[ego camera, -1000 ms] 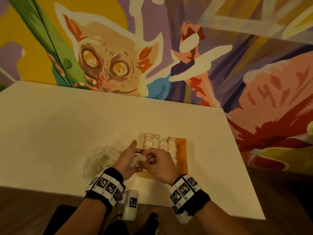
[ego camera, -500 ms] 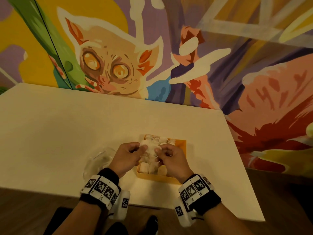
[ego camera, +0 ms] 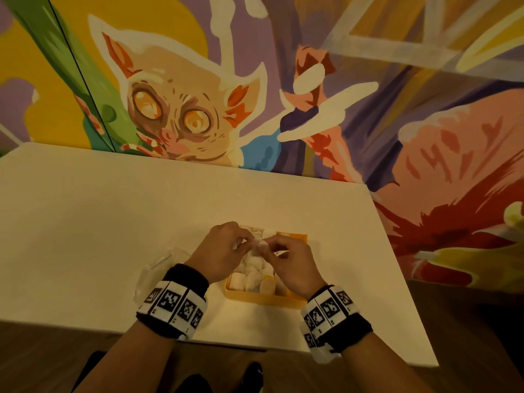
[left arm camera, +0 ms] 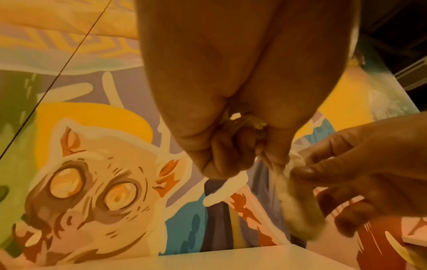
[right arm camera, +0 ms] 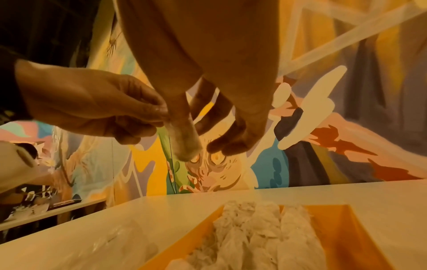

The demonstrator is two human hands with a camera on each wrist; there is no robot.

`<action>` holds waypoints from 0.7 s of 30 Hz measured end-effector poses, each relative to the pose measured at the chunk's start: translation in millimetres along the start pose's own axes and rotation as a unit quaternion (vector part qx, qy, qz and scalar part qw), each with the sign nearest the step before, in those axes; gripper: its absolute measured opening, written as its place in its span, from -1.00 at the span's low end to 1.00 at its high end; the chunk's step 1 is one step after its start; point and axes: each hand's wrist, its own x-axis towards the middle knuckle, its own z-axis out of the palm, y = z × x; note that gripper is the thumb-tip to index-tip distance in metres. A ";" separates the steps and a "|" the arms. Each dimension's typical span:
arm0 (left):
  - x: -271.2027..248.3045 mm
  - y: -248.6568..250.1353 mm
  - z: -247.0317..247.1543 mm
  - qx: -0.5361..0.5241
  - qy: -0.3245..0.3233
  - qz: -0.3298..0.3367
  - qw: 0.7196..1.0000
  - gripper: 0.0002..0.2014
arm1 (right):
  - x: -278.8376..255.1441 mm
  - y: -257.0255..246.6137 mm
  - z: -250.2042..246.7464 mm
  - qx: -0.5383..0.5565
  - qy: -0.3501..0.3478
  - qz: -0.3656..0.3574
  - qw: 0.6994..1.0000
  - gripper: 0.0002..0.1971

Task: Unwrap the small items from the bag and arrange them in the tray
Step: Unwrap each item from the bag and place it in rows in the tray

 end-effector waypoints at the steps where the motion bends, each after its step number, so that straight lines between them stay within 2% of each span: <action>1: 0.3 0.7 1.4 -0.006 0.012 0.003 1.000 -0.86 | 0.7 0.7 -0.9 0.000 -0.001 -0.004 1.000 -0.93; 3: 0.5 1.5 5.2 -0.020 0.028 -0.002 0.999 -0.87 | 1.0 -0.5 -2.3 -0.002 -0.010 -0.006 1.000 -0.97; 5: -0.1 1.3 10.5 -0.036 0.031 -0.024 0.999 -0.88 | 2.7 0.2 -3.7 -0.025 -0.026 -0.002 0.999 -0.89; 7: -2.3 -0.2 15.0 -0.039 0.034 -0.051 0.997 -0.88 | 6.5 4.0 -7.5 -0.080 -0.044 0.019 0.996 -0.80; 9: -5.8 -6.3 20.5 -0.042 0.030 -0.089 0.995 -0.91 | 12.3 13.7 -15.0 -0.159 -0.053 0.051 0.985 -0.86; 12: -12.5 -23.4 32.0 -0.023 -0.017 -0.166 0.986 -0.92 | 19.2 30.4 -23.6 -0.272 -0.084 0.106 0.953 -0.92; 15: -23.0 -41.0 46.9 0.013 -0.080 -0.221 0.972 -0.87 | 22.9 41.3 -20.9 -0.325 -0.120 0.183 0.920 -0.90; 18: -33.5 -51.8 60.1 0.023 -0.122 -0.262 0.957 -0.88 | 22.8 50.5 -11.7 -0.366 -0.159 0.238 0.886 -0.67; 21: -39.3 -54.5 67.6 0.034 -0.146 -0.264 0.953 -0.87 | 23.0 52.1 -4.7 -0.349 -0.158 0.253 0.888 -0.43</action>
